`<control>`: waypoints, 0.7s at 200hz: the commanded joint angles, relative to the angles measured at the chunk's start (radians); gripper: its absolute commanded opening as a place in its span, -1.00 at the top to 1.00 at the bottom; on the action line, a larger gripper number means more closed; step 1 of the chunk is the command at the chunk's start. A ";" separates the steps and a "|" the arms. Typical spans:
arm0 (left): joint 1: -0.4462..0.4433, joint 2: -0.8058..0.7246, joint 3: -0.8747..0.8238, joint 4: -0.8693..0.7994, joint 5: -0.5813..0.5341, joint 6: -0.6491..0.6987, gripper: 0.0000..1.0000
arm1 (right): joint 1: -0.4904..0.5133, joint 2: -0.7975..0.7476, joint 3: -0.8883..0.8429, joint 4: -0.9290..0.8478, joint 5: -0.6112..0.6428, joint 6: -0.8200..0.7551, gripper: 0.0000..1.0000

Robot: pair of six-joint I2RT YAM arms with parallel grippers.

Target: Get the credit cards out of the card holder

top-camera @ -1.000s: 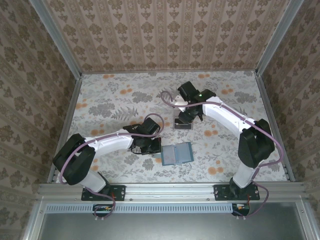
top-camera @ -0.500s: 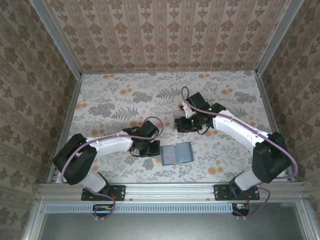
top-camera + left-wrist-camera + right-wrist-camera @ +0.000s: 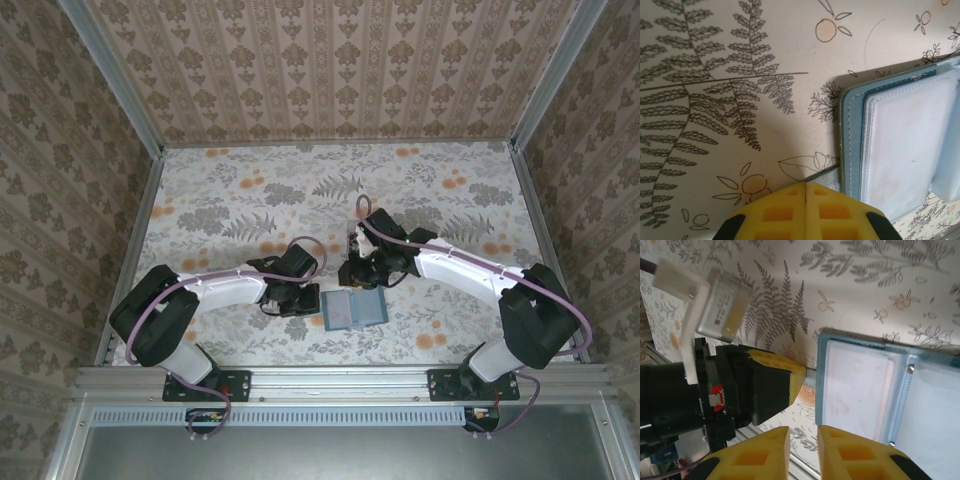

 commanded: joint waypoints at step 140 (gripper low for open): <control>0.005 0.010 -0.014 -0.024 0.023 0.034 0.95 | 0.143 0.209 -0.050 0.180 -0.007 0.149 0.66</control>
